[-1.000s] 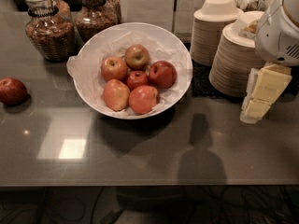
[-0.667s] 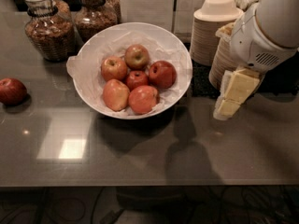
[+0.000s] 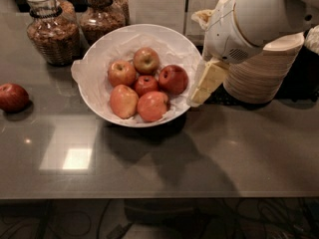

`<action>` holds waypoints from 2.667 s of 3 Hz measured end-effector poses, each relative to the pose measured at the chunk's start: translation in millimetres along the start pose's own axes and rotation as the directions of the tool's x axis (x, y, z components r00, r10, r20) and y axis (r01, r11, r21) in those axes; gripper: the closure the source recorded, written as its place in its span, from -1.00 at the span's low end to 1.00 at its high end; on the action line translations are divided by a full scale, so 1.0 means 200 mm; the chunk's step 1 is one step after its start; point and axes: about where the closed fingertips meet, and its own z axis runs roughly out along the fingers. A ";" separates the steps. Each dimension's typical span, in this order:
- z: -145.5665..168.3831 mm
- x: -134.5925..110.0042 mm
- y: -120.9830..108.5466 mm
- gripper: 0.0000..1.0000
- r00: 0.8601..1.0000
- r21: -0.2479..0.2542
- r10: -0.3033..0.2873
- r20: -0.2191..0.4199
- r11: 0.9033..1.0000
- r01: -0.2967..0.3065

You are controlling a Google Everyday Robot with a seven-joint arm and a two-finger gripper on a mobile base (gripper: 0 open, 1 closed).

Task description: Pick apple from white bowl

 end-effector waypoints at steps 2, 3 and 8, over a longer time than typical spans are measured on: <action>0.03 -0.01 -0.01 -1.00 1.000 0.014 -0.006 0.022 1.000 0.005; 0.11 -0.06 -0.09 -1.00 0.994 0.058 -0.028 0.106 0.998 0.022; 0.56 -0.24 -0.23 -1.00 0.949 -0.032 0.031 0.313 0.999 -0.022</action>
Offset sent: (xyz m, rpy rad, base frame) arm 0.0132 0.0085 -0.0086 0.0455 -0.0364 0.0146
